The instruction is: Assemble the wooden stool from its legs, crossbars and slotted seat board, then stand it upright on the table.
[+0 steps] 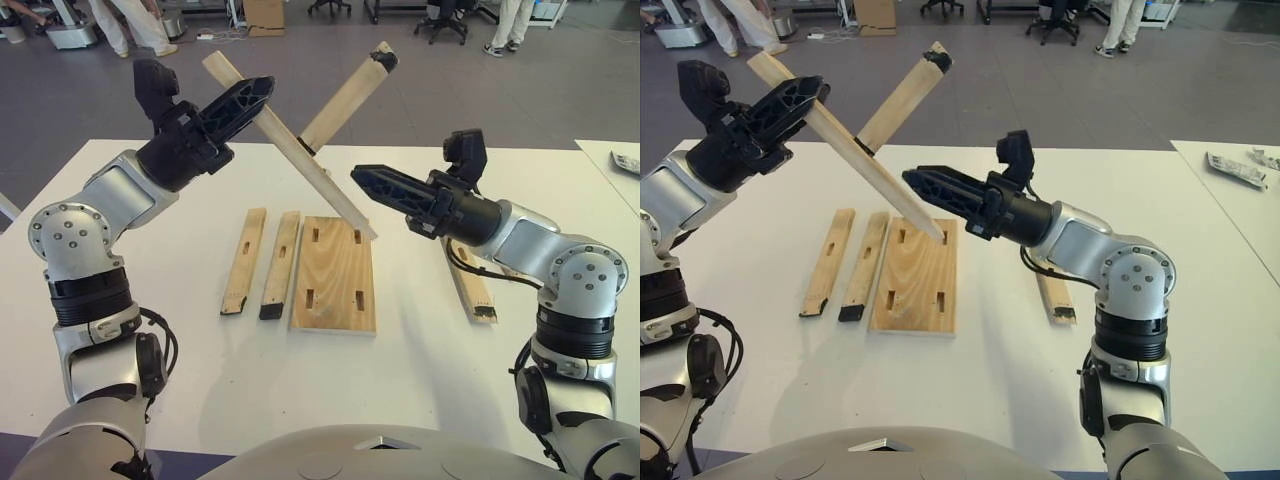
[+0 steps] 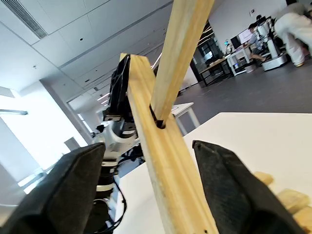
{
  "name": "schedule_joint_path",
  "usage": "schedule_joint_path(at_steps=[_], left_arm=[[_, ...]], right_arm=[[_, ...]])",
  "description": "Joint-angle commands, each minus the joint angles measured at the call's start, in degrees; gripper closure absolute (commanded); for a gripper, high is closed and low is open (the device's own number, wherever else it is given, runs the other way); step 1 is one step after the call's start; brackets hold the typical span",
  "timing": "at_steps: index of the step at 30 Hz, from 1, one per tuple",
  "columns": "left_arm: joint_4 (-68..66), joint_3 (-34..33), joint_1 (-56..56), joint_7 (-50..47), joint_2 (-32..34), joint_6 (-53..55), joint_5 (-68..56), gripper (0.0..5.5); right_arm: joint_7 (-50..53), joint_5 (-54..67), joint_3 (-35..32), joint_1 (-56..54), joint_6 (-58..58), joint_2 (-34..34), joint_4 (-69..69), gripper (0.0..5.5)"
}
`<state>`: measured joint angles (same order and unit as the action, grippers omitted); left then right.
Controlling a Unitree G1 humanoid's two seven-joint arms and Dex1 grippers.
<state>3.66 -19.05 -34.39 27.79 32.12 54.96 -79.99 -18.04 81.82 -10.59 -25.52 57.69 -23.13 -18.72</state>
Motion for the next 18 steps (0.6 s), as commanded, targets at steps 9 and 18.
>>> schedule_joint_path(at_steps=[9, 18], left_arm=[[0.7, 6.7, 11.6, 32.9, 8.8, -21.8, 28.5, 3.42], [0.5, 9.4, 15.0, 50.1, 8.2, -28.7, 32.1, 3.42]], right_arm=[[1.9, -11.5, -10.6, 6.2, -7.7, -6.1, 6.4, 2.19], [1.6, -13.7, -10.6, 4.7, -6.7, -6.6, 8.5, 2.19]])
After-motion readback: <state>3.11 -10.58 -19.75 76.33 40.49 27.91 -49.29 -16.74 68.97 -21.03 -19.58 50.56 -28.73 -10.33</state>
